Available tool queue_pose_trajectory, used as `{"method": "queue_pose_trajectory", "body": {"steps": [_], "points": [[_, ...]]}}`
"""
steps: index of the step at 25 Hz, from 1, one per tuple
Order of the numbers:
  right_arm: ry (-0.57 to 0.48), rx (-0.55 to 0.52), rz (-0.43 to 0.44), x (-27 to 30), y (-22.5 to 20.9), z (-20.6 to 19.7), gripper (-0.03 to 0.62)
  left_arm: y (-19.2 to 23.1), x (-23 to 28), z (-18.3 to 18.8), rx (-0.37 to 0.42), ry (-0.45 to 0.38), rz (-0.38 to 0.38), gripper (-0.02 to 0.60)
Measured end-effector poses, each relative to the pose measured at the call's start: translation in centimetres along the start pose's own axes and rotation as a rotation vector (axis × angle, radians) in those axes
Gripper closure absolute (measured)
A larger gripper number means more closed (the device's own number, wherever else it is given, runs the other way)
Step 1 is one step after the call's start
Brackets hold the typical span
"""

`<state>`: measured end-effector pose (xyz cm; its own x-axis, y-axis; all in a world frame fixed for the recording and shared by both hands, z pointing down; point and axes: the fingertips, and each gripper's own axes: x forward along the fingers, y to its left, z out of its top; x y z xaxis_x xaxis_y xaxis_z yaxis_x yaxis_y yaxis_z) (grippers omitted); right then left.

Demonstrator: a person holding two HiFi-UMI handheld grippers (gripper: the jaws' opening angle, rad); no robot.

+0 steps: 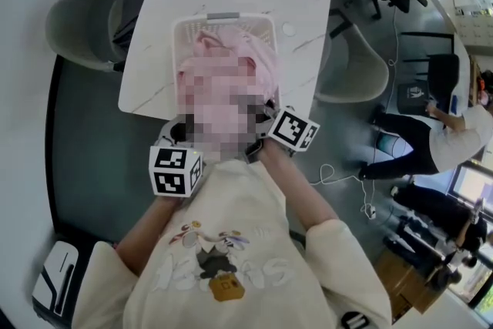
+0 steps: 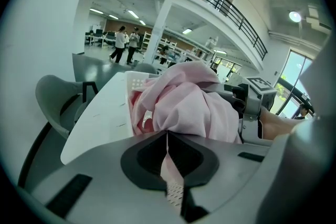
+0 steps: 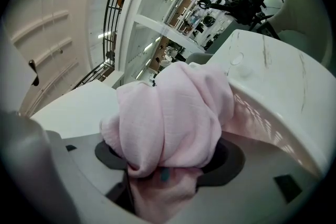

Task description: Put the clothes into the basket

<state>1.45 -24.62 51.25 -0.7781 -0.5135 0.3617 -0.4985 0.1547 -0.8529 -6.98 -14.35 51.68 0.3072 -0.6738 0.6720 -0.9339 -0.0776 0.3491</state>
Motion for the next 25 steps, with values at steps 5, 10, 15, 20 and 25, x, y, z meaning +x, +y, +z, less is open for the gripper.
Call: {"method": "queue_pose_trajectory", "body": {"steps": [5,10,15,20,25], "points": [[0.012,-0.023,-0.014,1.0,-0.5,-0.5,0.258,0.2,-0.1,-0.1,-0.01,-0.008,-0.002,0.566],[0.022,-0.005,-0.059,2.0,-1.7,-0.8,0.258,0.0,0.1,0.2,0.018,-0.032,0.014,0.566],[0.04,0.016,-0.127,2.7,-3.2,-1.7,0.258,0.2,0.1,0.4,-0.017,-0.039,0.004,0.566],[0.067,-0.033,-0.198,3.6,-4.8,-2.5,0.258,0.0,-0.1,0.5,-0.022,-0.05,-0.019,0.566],[0.104,-0.08,-0.247,5.1,-6.0,-3.2,0.258,0.0,0.0,0.4,-0.023,-0.046,-0.035,0.566]]}}
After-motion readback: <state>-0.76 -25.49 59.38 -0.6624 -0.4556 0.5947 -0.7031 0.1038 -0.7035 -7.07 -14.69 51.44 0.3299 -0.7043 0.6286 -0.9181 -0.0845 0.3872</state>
